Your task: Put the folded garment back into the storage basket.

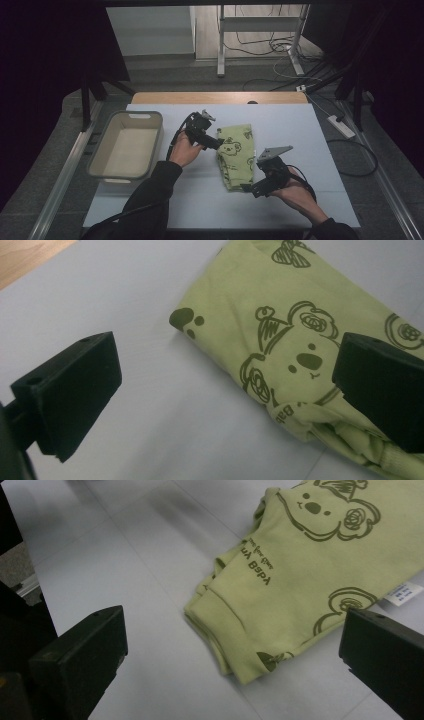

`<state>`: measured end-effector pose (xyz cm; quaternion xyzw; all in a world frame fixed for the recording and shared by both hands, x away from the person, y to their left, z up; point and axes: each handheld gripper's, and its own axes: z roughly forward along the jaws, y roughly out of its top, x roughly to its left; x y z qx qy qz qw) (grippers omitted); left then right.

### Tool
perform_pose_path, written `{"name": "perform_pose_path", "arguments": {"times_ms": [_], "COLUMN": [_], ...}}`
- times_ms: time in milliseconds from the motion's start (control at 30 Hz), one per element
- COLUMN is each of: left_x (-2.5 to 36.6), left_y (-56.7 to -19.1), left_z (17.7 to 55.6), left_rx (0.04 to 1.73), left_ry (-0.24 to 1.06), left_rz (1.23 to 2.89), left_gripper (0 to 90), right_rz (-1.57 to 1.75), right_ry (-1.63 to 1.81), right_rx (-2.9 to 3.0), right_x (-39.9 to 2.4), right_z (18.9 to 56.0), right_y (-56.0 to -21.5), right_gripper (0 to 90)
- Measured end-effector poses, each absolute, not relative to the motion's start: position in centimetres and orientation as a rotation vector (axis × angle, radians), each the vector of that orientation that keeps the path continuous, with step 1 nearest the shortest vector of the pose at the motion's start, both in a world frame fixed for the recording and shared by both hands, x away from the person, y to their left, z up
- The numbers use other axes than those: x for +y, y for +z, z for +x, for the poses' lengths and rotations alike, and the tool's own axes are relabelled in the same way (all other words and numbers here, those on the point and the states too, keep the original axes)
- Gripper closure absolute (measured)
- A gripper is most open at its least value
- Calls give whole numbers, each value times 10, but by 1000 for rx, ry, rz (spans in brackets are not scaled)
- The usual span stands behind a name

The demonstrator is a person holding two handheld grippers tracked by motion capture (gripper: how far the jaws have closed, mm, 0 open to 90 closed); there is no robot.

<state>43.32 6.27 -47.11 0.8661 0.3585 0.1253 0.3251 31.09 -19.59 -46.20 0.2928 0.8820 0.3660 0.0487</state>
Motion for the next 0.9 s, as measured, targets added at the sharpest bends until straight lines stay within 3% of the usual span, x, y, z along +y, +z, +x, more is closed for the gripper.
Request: {"name": "perform_pose_path", "arguments": {"times_ms": [900], "left_x": [48], "left_y": [-484], "left_z": [461], "left_rx": [941], "left_ry": [400], "left_rz": [2310], "left_gripper": [0], "right_rz": [843], "right_ry": [1025], "right_rx": [2755], "right_x": [-176], "right_z": [320], "right_y": [-473], "right_gripper": [0]}}
